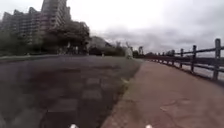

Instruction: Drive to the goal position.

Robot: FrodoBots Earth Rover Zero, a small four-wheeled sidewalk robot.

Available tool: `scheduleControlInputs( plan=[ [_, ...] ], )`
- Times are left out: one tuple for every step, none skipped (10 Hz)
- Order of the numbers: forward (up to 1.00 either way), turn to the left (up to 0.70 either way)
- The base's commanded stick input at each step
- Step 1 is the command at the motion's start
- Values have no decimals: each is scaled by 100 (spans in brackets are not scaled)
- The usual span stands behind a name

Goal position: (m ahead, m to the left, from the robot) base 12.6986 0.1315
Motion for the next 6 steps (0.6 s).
scheduleControlInputs(
  plan=[
    [84,0],
    [84,0],
    [84,0],
    [84,0],
    [84,0],
    [84,0]
  ],
)
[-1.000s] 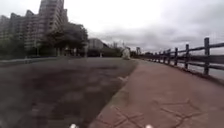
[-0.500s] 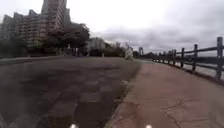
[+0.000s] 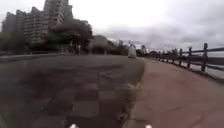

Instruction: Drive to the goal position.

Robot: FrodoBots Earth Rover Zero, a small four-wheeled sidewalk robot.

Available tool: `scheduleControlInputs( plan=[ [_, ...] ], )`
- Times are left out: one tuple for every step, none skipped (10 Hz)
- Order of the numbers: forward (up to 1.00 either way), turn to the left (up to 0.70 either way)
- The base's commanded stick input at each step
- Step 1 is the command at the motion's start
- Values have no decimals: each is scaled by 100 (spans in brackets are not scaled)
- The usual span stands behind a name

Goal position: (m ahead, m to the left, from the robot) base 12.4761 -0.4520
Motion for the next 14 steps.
scheduleControlInputs(
  plan=[
    [84,0],
    [84,0],
    [84,0],
    [84,0],
    [84,0],
    [84,0],
    [84,0],
    [84,0],
    [84,0],
    [84,0],
    [84,0],
    [84,0],
    [84,0],
    [84,0]
  ],
)
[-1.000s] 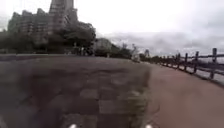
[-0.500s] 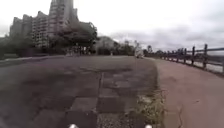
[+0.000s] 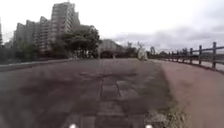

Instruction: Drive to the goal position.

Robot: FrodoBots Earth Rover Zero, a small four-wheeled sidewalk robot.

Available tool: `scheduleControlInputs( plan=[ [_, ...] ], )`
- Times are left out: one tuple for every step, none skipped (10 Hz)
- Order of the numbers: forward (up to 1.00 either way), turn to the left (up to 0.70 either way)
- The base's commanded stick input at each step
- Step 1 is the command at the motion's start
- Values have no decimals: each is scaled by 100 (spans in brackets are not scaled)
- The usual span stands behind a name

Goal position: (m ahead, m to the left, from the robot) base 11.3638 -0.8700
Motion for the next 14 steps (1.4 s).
scheduleControlInputs(
  plan=[
    [84,0],
    [84,0],
    [84,0],
    [84,0],
    [84,0],
    [84,0],
    [84,0],
    [84,0],
    [84,0],
    [84,0],
    [84,0],
    [84,0],
    [84,0],
    [84,0]
  ],
)
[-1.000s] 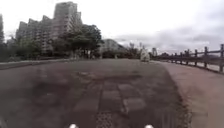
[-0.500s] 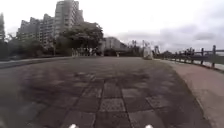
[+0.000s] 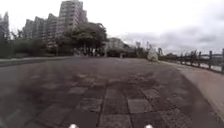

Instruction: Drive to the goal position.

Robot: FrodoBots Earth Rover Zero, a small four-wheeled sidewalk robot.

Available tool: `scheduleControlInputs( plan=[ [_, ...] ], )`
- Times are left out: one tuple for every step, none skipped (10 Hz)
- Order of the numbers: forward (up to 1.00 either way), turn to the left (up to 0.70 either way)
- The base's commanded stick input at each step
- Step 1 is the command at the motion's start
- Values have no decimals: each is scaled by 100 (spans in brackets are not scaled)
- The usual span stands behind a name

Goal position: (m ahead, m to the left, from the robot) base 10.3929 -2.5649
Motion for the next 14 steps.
scheduleControlInputs(
  plan=[
    [84,0],
    [84,0],
    [84,0],
    [84,0],
    [84,0],
    [84,0],
    [84,0],
    [84,0],
    [84,-5],
    [84,-12],
    [84,-32],
    [84,-33],
    [84,-33],
    [84,-33]
  ],
)
